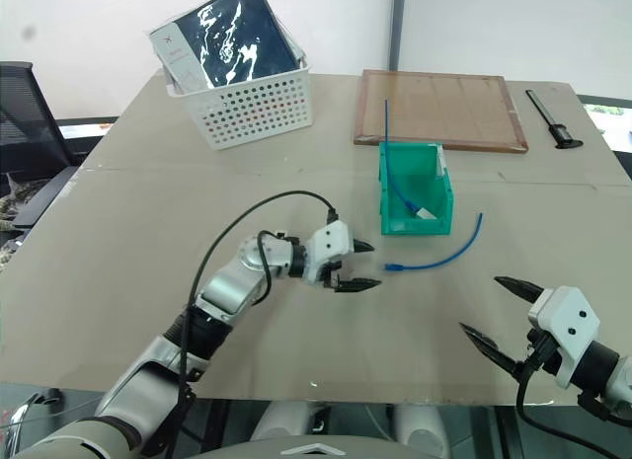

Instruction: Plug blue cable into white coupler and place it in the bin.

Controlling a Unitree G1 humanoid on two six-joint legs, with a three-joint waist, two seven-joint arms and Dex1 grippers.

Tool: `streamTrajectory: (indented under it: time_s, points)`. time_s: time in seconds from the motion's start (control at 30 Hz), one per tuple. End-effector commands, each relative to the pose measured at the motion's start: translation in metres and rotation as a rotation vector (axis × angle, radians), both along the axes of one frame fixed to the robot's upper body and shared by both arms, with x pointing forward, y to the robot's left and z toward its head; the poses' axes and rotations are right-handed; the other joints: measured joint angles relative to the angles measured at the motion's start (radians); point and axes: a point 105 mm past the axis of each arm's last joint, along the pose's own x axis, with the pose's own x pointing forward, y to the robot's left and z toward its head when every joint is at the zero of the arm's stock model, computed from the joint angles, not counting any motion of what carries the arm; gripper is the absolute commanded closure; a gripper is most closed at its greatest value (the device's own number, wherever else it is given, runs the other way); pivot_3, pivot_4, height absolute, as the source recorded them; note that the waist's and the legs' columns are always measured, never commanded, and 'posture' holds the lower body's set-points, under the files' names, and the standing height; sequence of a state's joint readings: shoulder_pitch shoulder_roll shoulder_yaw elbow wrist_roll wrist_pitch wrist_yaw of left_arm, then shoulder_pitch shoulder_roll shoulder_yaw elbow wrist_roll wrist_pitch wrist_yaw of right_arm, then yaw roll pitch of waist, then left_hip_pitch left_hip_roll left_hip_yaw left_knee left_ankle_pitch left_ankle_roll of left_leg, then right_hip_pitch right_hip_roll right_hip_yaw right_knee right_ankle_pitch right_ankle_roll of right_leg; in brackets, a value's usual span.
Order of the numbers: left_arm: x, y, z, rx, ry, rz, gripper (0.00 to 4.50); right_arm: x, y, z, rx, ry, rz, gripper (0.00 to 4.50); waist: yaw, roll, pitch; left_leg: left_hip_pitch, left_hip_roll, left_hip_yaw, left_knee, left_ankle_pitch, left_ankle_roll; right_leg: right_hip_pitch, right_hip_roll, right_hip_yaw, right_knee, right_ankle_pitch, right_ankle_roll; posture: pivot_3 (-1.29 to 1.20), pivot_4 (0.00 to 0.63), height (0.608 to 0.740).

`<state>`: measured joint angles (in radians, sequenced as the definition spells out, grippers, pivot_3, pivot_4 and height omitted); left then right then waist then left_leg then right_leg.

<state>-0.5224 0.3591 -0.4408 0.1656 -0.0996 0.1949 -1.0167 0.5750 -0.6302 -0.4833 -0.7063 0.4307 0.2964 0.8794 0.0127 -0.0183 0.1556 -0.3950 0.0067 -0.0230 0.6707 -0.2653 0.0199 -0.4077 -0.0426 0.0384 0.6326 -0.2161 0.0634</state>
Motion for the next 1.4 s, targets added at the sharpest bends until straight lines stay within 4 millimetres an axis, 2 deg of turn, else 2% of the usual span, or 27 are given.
streamTrajectory:
  time_s: [0.03,0.2,0.37,0.47,0.57,0.67,0.73,0.77,0.8,0.83,0.87,1.0,1.17,1.4]
  points:
    - [-0.002,-0.011,0.004,-0.020,-0.020,-0.051,2.33,-0.002,0.004,0.009,-0.020,-0.056,-0.006,0.00,0.000,0.000,0.000,0.000,0.000,0.000,0.000,0.000,0.000,0.000,0.000,0.000,0.000,0.000,0.000,0.00,0.150,0.738]
    - [-0.001,-0.013,-0.002,-0.012,-0.010,-0.082,4.48,-0.004,0.006,0.005,-0.022,-0.043,-0.026,0.00,0.000,0.000,0.000,0.000,0.000,0.000,0.000,0.000,0.000,0.000,0.000,0.000,0.000,0.000,0.000,0.00,0.150,0.738]
    - [-0.007,-0.008,-0.001,-0.038,-0.011,-0.124,4.48,-0.005,0.013,-0.002,0.031,-0.010,-0.082,0.00,0.000,0.000,0.000,0.000,0.000,0.000,0.000,0.000,0.000,0.000,0.000,0.000,0.000,-0.001,-0.001,0.00,0.150,0.738]
    - [-0.012,-0.008,0.019,-0.131,-0.094,-0.173,4.48,-0.005,0.022,-0.008,0.177,0.067,-0.160,0.00,-0.001,0.000,0.000,0.000,0.001,-0.001,0.000,0.000,0.000,0.000,0.000,0.000,0.000,-0.001,-0.001,0.00,0.150,0.738]
    - [-0.017,-0.007,0.044,-0.216,-0.245,-0.223,4.48,-0.008,0.042,-0.012,0.434,0.211,-0.215,0.00,0.001,0.000,0.000,0.000,0.002,-0.005,0.000,0.000,0.000,0.000,0.000,0.000,0.000,-0.001,-0.003,0.00,0.150,0.738]
    - [-0.021,-0.004,0.061,-0.276,-0.342,-0.268,4.48,-0.003,0.056,-0.009,0.600,0.261,-0.244,0.00,0.001,0.000,0.000,0.000,0.003,-0.005,0.000,0.000,0.000,0.000,-0.002,0.000,0.000,-0.002,-0.004,0.00,0.150,0.738]
    - [-0.021,-0.004,0.073,-0.310,-0.432,-0.279,4.48,0.006,0.066,0.002,0.714,0.245,-0.240,0.00,-0.001,0.000,0.000,0.000,0.002,-0.004,0.000,0.000,0.000,0.000,-0.003,0.001,0.000,-0.002,-0.004,0.00,0.150,0.738]
    - [-0.022,-0.004,0.078,-0.329,-0.477,-0.284,4.50,0.012,0.071,0.009,0.777,0.232,-0.235,0.52,-0.001,0.000,0.000,0.000,0.002,-0.003,0.001,0.000,0.000,0.000,-0.003,0.002,0.000,-0.002,-0.004,0.00,0.150,0.738]
    - [-0.023,-0.004,0.083,-0.344,-0.512,-0.288,4.50,0.016,0.075,0.016,0.820,0.221,-0.230,0.85,-0.002,0.000,0.000,0.000,0.002,-0.003,0.001,0.000,0.000,0.000,-0.003,0.002,0.000,-0.002,-0.004,0.00,0.150,0.738]
    - [-0.023,-0.005,0.085,-0.353,-0.533,-0.291,4.50,0.019,0.077,0.019,0.842,0.217,-0.230,1.16,-0.001,0.000,0.000,0.000,0.000,-0.003,0.001,0.000,0.000,0.000,-0.003,0.002,0.000,-0.002,-0.004,0.00,0.150,0.738]
    - [-0.022,-0.005,0.087,-0.358,-0.556,-0.283,4.50,0.023,0.079,0.025,0.886,0.209,-0.230,1.67,0.000,0.000,-0.001,0.000,0.000,-0.003,0.001,0.000,0.000,0.000,-0.003,0.002,0.000,-0.002,-0.004,0.00,0.150,0.738]
    - [-0.019,-0.005,0.092,-0.361,-0.615,-0.263,4.50,0.034,0.089,0.036,0.950,0.211,-0.203,1.67,-0.001,0.000,-0.001,-0.001,-0.001,-0.005,0.001,0.000,0.000,0.000,-0.002,0.001,0.000,0.000,0.000,0.00,0.150,0.738]
    - [-0.017,-0.002,0.089,-0.344,-0.633,-0.255,4.50,0.043,0.100,0.043,1.005,0.223,-0.160,1.67,-0.002,0.000,-0.001,-0.001,-0.001,-0.005,0.000,0.000,0.000,0.000,-0.001,0.000,0.000,0.000,0.000,0.00,0.150,0.738]
    - [-0.015,0.001,0.087,-0.340,-0.646,-0.233,4.50,0.053,0.102,0.047,1.046,0.226,-0.156,1.67,-0.005,0.000,-0.001,0.000,-0.001,-0.005,0.000,0.000,0.000,0.000,-0.001,0.000,0.001,0.000,0.000,0.00,0.150,0.738]
